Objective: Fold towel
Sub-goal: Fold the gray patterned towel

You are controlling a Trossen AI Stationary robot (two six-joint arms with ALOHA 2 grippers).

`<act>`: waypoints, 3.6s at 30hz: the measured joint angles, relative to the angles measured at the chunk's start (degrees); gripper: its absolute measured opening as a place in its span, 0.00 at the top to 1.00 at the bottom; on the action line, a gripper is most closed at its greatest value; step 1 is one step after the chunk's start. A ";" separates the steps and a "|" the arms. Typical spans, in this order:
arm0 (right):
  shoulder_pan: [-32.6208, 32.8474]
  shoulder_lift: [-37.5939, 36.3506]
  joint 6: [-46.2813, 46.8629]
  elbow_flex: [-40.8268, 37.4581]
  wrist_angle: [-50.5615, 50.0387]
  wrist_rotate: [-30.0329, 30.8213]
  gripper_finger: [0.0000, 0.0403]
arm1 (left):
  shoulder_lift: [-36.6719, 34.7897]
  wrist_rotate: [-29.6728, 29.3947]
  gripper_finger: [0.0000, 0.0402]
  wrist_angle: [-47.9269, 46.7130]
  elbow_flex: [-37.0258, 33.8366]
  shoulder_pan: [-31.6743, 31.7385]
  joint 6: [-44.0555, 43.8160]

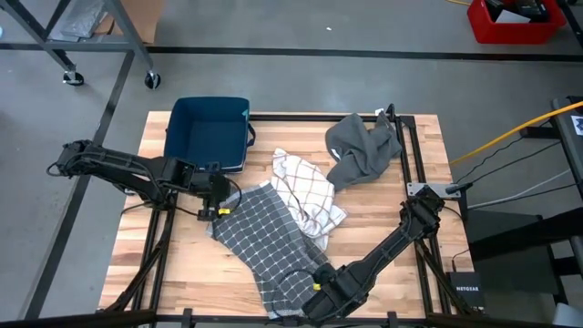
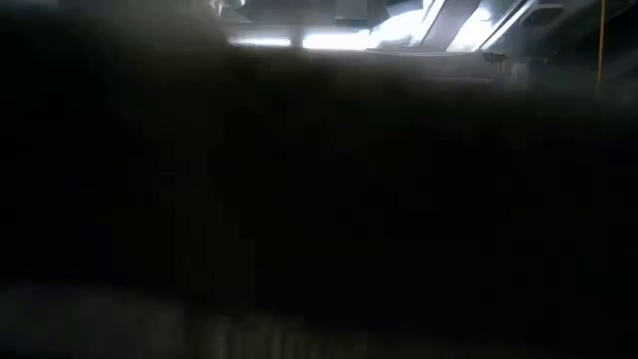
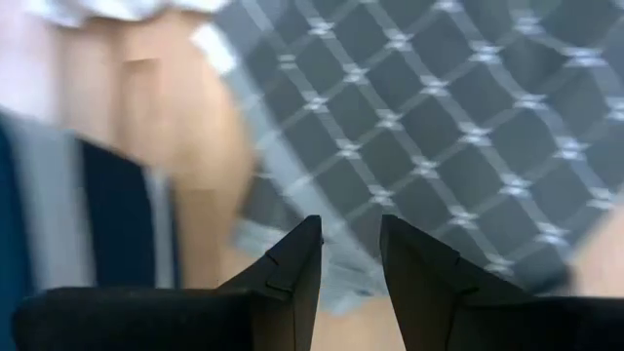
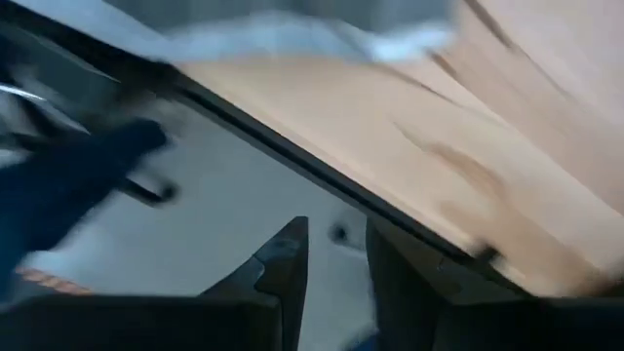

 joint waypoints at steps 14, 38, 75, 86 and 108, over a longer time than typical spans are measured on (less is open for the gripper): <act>1.84 0.88 13.48 0.02 5.45 19.37 0.73 | 1.72 3.68 0.75 21.63 -6.49 2.26 -0.29; 6.88 10.27 36.32 -0.02 19.62 33.43 0.73 | 23.50 2.68 0.75 50.09 -9.33 16.44 1.68; 3.73 10.32 35.01 -1.01 10.41 29.23 0.73 | 21.49 14.52 0.75 28.98 -5.13 3.04 4.77; 1.09 10.38 34.97 -9.62 14.90 26.92 0.73 | 21.57 14.01 0.75 22.49 -8.01 -6.78 0.25; -0.53 10.47 25.86 -3.08 15.67 39.90 0.73 | 16.28 17.98 0.80 14.71 -0.02 -17.26 -16.12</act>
